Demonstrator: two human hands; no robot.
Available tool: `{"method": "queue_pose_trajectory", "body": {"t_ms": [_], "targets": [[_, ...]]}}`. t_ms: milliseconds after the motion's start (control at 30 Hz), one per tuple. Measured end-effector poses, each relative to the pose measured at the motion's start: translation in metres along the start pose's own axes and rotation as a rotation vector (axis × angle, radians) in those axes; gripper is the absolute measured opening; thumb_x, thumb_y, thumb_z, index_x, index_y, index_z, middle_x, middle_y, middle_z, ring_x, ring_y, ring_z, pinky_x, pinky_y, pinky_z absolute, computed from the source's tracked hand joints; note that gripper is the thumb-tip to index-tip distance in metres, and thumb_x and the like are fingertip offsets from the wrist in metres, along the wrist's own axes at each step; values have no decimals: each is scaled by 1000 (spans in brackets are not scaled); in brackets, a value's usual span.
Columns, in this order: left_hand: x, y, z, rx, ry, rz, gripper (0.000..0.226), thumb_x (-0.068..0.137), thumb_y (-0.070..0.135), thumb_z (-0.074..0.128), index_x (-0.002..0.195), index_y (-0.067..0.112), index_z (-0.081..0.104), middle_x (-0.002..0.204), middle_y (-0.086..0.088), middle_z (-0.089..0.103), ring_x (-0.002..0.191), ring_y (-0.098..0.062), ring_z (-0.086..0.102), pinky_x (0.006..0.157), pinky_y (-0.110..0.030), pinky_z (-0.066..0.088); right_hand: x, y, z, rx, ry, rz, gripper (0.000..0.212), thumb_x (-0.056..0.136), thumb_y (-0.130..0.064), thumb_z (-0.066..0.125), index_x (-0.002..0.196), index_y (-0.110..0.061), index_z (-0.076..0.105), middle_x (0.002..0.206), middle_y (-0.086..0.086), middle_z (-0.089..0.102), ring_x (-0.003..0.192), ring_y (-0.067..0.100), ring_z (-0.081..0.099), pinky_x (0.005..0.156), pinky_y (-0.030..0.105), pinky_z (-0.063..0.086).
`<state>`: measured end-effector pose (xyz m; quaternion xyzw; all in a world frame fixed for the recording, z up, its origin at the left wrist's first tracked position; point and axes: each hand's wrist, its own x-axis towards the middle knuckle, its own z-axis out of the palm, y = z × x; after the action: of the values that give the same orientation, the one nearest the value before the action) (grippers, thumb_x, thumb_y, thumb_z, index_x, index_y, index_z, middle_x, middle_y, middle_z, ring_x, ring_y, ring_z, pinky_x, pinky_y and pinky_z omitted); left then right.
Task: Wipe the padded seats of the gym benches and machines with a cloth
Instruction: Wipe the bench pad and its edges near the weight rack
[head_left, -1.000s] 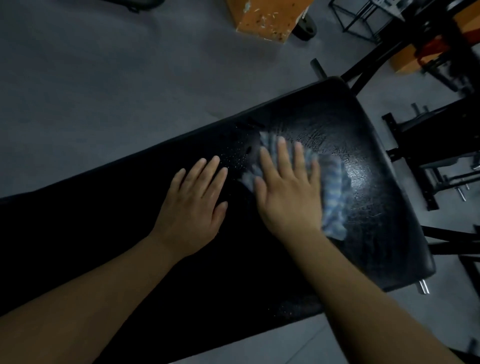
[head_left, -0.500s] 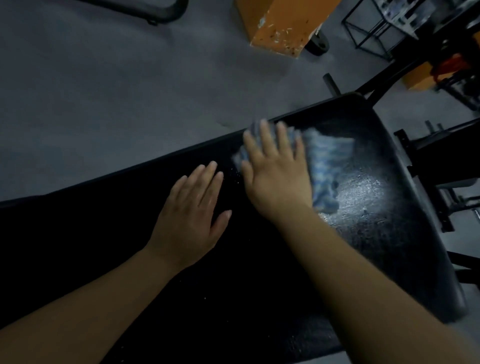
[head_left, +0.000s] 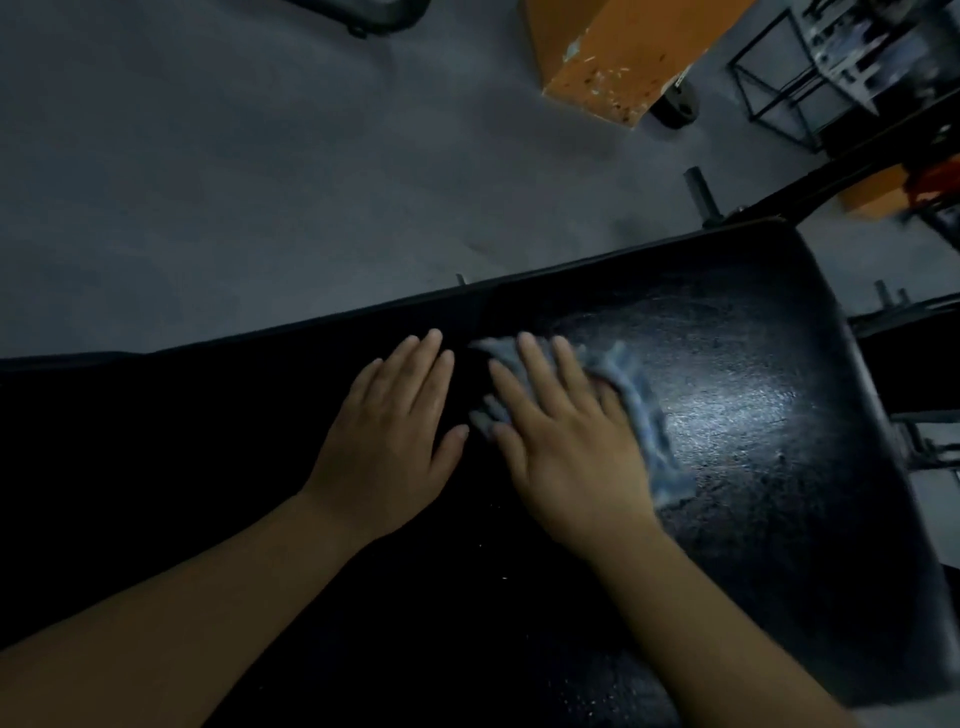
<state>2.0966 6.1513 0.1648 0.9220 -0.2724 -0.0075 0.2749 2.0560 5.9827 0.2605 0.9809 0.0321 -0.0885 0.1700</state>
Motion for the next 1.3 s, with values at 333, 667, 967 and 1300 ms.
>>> {"method": "queue_pose_trajectory", "body": {"t_ms": [333,667,967,1300], "targets": [[-6,-7,12,-42,14,9,67,100,46,30,153,6,32,164,-11,21,152,-27,18,119,-49,26,46,-21,1,-38,26,30,56,103,-48,26,156,-29,30,166,2,17,154,28,9,120,47,6],[-9,-10,11,-62,34,30,66,99,42,29,153,5,33,163,-11,22,151,-26,20,119,-48,26,75,-30,-4,-8,17,229,57,104,-49,21,159,-32,19,168,0,5,154,26,-2,121,52,4],[-45,-11,6,-115,-3,107,61,100,35,33,154,6,31,164,-11,19,152,-26,16,120,-48,24,-32,-1,3,-3,28,373,62,102,-55,10,158,-31,20,168,0,6,155,25,1,118,51,15],[-113,4,15,-100,-23,187,61,101,35,33,155,7,27,165,-9,16,153,-24,12,121,-48,21,-141,-43,35,-29,48,254,52,103,-47,33,151,-28,42,164,4,25,152,28,21,109,44,27]]}}
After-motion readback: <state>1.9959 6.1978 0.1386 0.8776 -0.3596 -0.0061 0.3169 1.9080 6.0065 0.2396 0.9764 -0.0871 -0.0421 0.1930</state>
